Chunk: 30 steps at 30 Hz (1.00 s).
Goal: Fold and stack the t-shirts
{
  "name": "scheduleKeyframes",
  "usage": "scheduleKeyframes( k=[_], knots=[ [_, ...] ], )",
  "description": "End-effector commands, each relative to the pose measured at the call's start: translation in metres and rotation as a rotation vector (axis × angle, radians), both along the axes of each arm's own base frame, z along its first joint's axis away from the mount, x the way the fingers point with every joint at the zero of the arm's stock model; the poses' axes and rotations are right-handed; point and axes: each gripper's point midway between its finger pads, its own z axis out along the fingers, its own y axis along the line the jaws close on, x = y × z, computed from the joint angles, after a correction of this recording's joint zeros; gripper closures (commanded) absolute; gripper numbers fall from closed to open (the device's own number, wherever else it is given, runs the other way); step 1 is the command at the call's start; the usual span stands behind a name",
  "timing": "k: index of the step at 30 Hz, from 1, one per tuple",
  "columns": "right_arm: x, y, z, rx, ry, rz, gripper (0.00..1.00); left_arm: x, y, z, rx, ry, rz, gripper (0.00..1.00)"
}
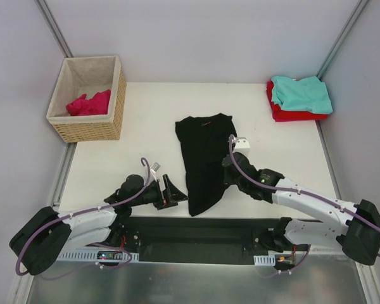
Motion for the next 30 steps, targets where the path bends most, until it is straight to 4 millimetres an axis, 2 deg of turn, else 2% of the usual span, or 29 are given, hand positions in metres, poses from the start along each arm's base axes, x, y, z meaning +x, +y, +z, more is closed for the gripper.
scheduleKeyframes(
  k=[1, 2, 5, 7, 14, 22, 30],
  knots=[
    [0.015, 0.02, 0.018, 0.076, -0.034, 0.011, 0.99, -0.02, 0.009, -0.035, 0.035, 0.049, 0.008, 0.01],
    [0.016, 0.021, 0.018, 0.078, -0.033, 0.013, 0.99, -0.021, 0.01, -0.042, 0.06, 0.067, 0.017, 0.01],
    [0.018, 0.021, 0.018, 0.085, -0.03, 0.01, 0.99, -0.025, 0.005, -0.047, 0.071, 0.087, 0.002, 0.02],
    [0.019, 0.02, 0.017, 0.084, -0.029, 0.008, 0.99, -0.026, -0.003, -0.042, 0.045, 0.083, -0.018, 0.03],
    [0.02, 0.013, 0.011, 0.083, -0.018, -0.008, 0.99, -0.028, -0.02, -0.047, 0.038, 0.133, -0.064, 0.08],
    [0.021, 0.007, 0.007, 0.073, -0.008, -0.014, 0.99, -0.037, -0.027, -0.053, 0.025, 0.183, -0.082, 0.12],
    [0.028, 0.013, 0.006, 0.073, 0.0, -0.014, 0.99, -0.046, -0.035, -0.051, 0.012, 0.188, -0.09, 0.13]
  ],
)
